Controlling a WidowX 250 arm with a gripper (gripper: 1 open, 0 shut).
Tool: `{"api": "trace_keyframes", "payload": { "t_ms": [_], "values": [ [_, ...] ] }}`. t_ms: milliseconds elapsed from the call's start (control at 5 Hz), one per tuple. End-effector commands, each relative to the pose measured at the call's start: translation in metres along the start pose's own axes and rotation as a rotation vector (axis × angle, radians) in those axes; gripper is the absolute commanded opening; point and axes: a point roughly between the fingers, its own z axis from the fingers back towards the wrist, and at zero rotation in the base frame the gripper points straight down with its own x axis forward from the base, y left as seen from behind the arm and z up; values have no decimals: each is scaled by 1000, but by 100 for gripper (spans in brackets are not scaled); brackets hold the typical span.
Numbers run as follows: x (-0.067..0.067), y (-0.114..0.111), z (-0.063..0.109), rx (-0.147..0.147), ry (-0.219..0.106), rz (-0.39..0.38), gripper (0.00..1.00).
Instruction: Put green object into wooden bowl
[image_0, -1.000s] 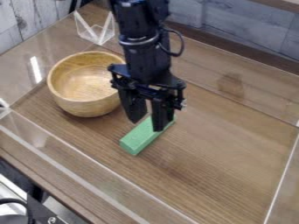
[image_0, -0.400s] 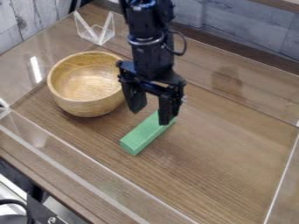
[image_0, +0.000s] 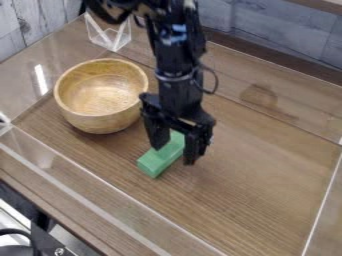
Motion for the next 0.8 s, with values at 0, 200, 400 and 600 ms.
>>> {"api": "trace_keyframes", "payload": {
  "t_ms": [0,200,400,600],
  "values": [
    [21,2,2,20,-44,-24,100],
    [23,4,-2,20,-42,-14,100],
    [24,6,-7,20,-38,-6,100],
    [27,5,-8,23,-30,-47,100]
  ]
}}
